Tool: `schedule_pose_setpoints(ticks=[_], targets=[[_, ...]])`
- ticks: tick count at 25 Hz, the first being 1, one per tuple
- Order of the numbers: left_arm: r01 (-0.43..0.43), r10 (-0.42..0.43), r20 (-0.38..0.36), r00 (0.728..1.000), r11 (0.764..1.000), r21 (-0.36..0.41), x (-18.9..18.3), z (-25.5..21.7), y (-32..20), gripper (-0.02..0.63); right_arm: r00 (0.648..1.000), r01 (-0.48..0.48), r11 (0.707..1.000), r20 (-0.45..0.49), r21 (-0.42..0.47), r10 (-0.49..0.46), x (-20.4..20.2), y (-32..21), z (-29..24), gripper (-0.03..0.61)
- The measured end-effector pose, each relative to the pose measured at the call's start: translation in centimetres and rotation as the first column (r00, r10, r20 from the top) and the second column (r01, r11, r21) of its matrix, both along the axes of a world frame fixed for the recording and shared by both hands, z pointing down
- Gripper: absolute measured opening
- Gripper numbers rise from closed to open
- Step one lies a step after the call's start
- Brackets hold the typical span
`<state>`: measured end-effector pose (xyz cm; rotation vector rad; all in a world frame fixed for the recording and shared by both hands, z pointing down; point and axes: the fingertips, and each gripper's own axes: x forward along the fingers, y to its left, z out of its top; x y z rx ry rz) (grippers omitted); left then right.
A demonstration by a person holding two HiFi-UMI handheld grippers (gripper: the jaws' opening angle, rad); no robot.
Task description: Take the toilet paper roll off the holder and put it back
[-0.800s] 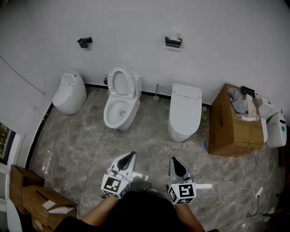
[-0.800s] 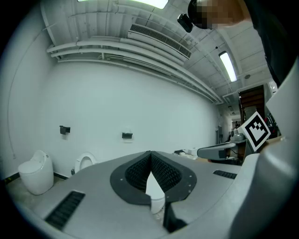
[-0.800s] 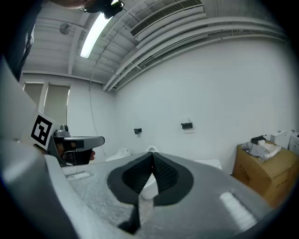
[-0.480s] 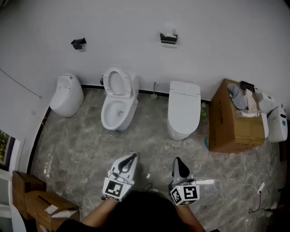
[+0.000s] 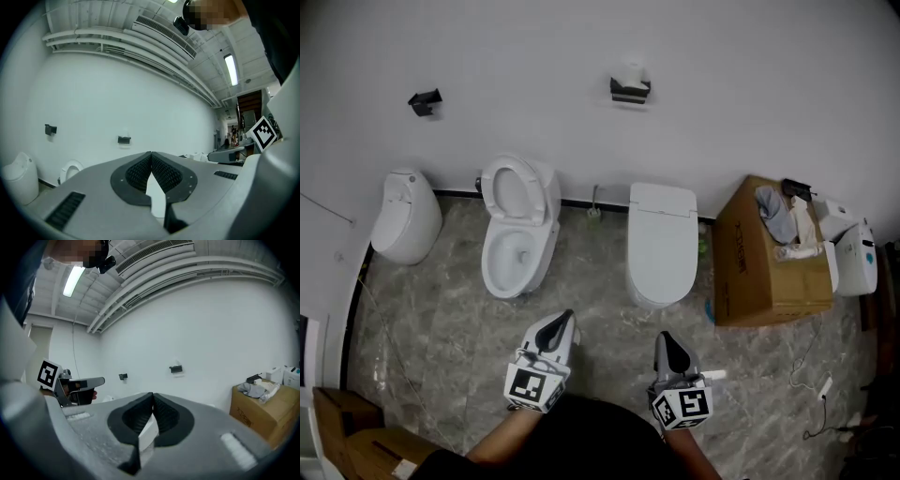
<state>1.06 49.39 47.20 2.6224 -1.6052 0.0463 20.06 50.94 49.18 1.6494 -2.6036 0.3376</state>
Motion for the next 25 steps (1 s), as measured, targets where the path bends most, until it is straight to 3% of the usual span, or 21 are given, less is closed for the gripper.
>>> schedule_pose_setpoints(ticks=[6,10,13,17,25], targets=[[-0.032,0.031,-0.013,0.999,0.999,-0.036,-4.5,0.4,-11.0,0.015,1.000,0.008,0.999,0.024,-0.042,-0.007,-6.0,-11.0,-0.9,-0.002],[-0.082,0.077,-0.057,0.995,0.992,-0.095,-6.7,0.1,-17.7,0.015,1.000,0.018,0.998,-0.012,-0.061,-0.019,-10.2,-18.1,-1.0,-0.002],[-0.107,0.103,-0.051,0.993,0.991,-0.075,-9.0,0.0,-22.2,0.015,0.999,0.028,0.996,-0.014,-0.087,-0.029,-13.0,-22.6,-1.3,-0.002],[-0.084,0.074,-0.112,0.991,0.992,-0.091,-12.8,-0.4,-26.4,0.015,0.999,0.015,0.997,-0.036,-0.079,-0.018,-15.6,-27.1,-1.8,-0.002],[-0.046,0.035,-0.123,0.992,0.995,-0.088,-16.8,-0.4,-31.5,0.015,0.998,0.002,0.995,-0.062,-0.101,-0.008,-17.7,-32.3,-0.4,-0.002]])
